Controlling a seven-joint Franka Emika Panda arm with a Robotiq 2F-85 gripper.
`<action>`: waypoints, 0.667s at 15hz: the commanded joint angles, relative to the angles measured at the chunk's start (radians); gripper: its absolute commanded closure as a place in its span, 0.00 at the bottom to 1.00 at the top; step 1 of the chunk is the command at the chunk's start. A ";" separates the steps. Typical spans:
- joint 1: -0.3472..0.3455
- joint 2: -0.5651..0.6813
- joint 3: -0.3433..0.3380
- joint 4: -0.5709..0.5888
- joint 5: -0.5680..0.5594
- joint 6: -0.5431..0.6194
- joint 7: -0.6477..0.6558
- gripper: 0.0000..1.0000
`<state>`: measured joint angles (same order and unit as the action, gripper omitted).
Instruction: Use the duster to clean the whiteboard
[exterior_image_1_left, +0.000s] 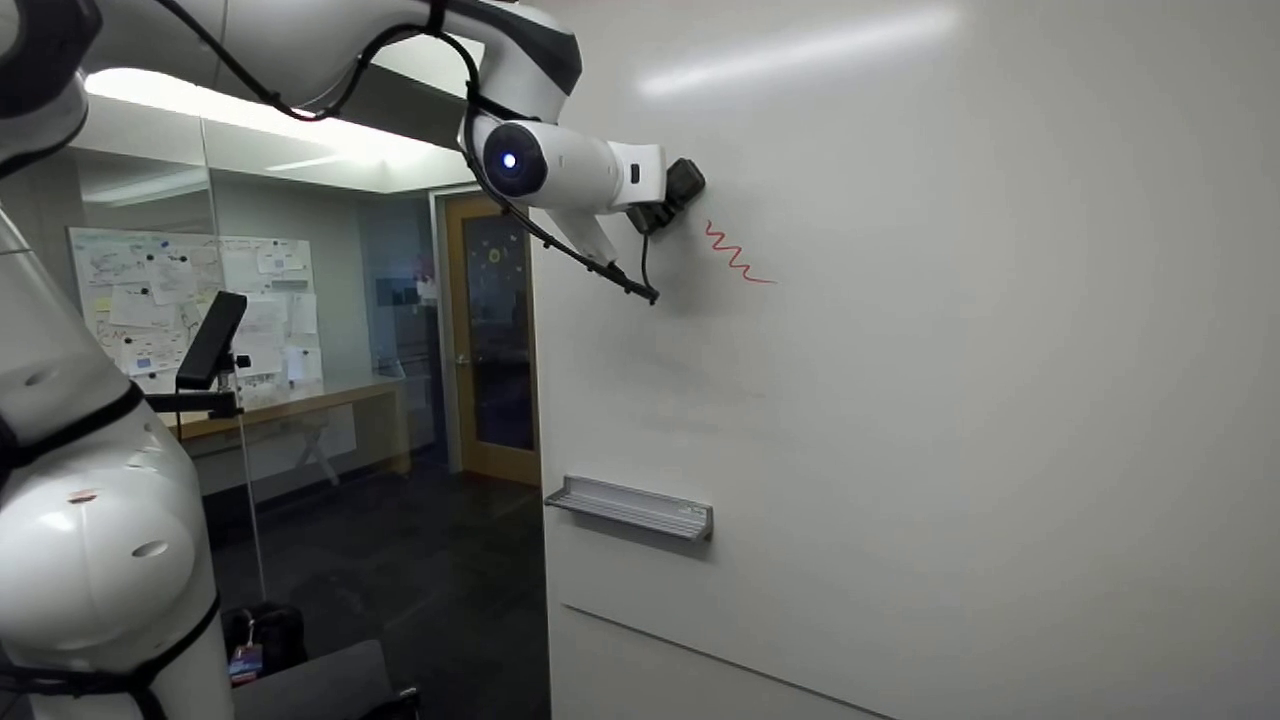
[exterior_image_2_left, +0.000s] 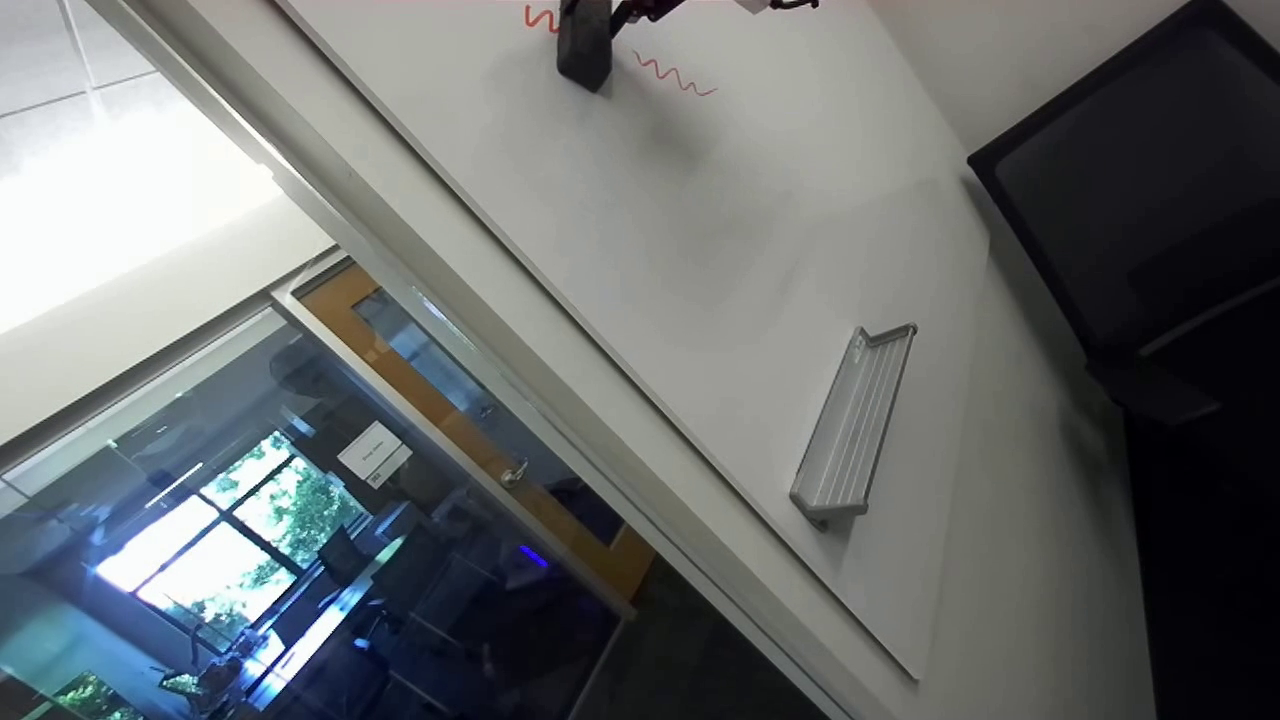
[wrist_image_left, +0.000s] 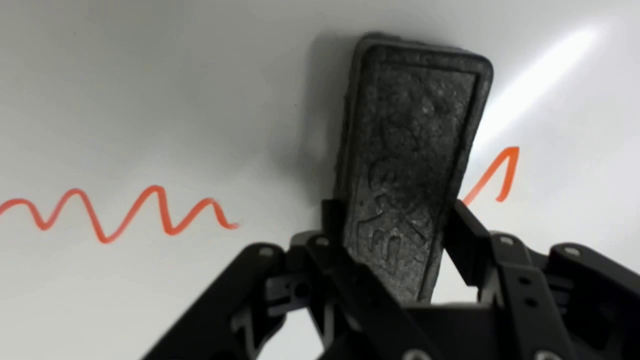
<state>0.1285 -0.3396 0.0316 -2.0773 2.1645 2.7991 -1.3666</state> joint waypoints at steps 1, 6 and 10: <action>0.037 0.031 0.025 0.085 -0.033 0.006 0.078 0.71; 0.073 0.009 0.056 0.095 -0.084 0.007 0.139 0.71; 0.076 0.007 0.074 0.102 -0.106 0.011 0.144 0.71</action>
<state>0.1820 -0.3892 0.0766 -2.0450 2.0837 2.8034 -1.2521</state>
